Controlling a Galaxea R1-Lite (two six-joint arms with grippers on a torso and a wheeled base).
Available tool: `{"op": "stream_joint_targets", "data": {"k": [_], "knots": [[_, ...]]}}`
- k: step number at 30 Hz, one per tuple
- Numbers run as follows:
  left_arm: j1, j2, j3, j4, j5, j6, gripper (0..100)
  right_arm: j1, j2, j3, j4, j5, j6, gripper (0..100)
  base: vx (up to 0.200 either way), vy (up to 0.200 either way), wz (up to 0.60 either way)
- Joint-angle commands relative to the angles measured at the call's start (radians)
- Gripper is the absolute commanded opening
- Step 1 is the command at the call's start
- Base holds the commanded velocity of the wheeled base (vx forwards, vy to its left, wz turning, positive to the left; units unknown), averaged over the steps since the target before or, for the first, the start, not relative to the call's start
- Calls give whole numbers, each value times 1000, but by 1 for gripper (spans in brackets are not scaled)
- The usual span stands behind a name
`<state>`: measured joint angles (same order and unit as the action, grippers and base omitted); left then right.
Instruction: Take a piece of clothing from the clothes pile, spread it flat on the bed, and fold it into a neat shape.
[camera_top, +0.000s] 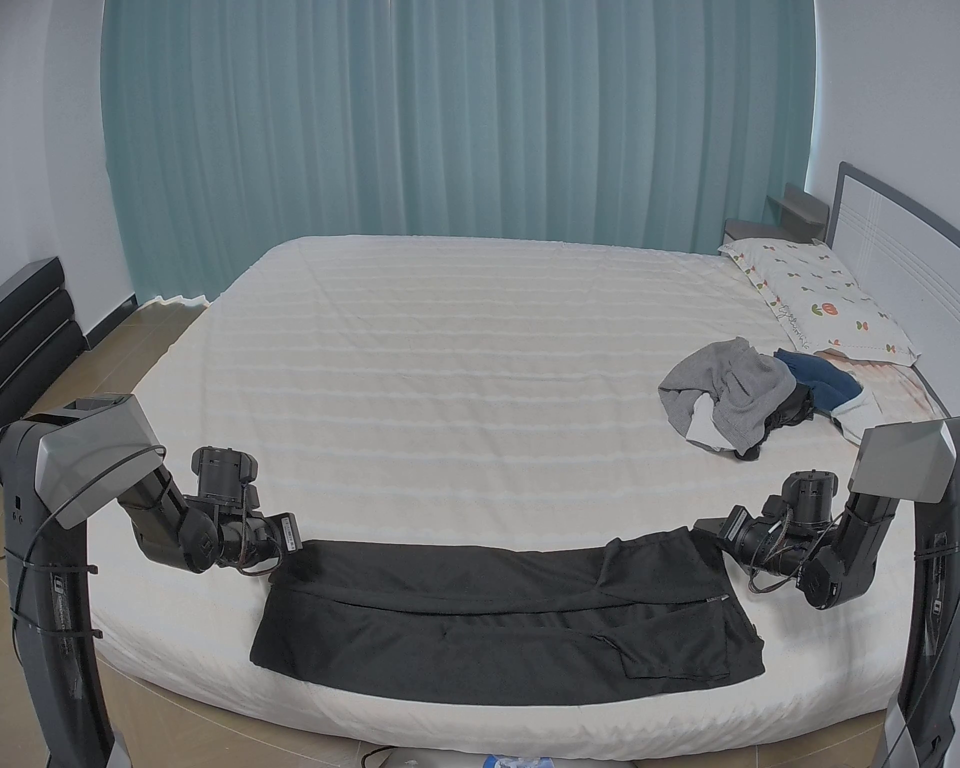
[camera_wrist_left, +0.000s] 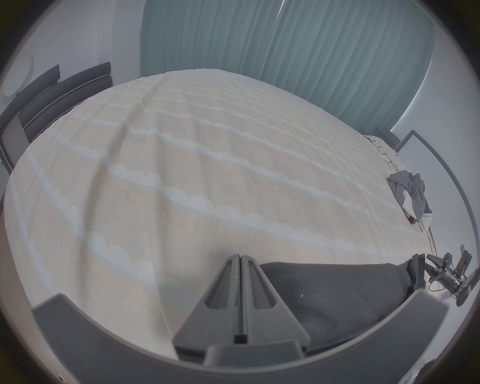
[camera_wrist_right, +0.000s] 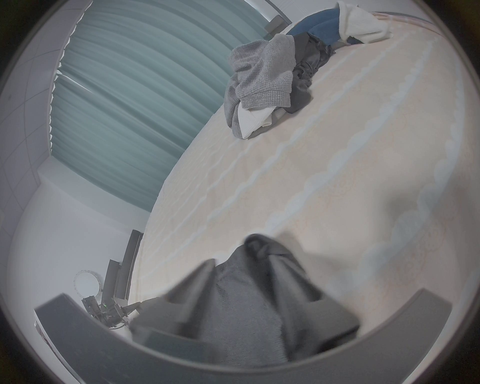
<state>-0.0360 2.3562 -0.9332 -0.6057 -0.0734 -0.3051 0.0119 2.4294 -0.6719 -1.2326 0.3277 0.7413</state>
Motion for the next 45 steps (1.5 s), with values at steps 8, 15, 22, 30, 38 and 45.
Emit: {"op": "stream_joint_targets", "data": {"k": [8,15,22,30,38,45], "knots": [[13,3,8,12,1,40,0,-59,-1,8,-2,1,-2,0,0,0,0],[11,3,10,14,1,46,0,-61,4,12,-5,2,-2,0,0,0,0],[11,-2,-4,49,0,44,100,-63,5,17,-13,5,-2,100,0,0,0],[10,-3,-4,43,-12,34,100,17,-142,147,-165,48,-5,100,0,0,0],[14,3,-18,38,-14,27,100,66,-47,164,-174,90,-83,100,0,0,0],[14,3,-18,38,-12,29,100,34,8,147,-174,88,-169,100,0,0,0]]}}
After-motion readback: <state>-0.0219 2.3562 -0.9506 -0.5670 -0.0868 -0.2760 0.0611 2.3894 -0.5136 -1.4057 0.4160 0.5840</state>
